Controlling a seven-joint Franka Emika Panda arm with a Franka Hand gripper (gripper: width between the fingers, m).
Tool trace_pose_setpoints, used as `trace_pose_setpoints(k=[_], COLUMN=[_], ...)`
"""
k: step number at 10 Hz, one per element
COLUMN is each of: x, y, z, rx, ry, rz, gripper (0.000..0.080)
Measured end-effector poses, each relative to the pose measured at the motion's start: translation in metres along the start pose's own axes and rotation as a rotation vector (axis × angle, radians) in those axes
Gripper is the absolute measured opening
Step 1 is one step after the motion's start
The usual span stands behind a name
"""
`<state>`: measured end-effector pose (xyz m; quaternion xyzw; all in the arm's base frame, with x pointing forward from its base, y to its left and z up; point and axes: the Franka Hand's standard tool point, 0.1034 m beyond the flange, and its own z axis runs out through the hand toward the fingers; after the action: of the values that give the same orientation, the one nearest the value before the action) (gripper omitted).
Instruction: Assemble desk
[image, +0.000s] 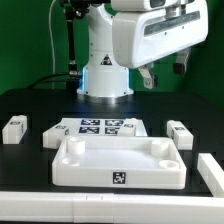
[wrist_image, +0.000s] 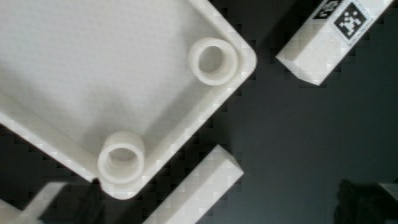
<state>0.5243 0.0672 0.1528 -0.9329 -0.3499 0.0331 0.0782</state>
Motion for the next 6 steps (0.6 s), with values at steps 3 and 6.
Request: trace_pose_setpoints(k=[3,6], x=[0.0000,-0.0003], y=[0.0000,0.0001], z=[0.0000,0.0012], rx=[0.000,0.000], ry=[0.000,-0.002], rz=[0.000,-0.001], gripper=[0.0649,0.0649])
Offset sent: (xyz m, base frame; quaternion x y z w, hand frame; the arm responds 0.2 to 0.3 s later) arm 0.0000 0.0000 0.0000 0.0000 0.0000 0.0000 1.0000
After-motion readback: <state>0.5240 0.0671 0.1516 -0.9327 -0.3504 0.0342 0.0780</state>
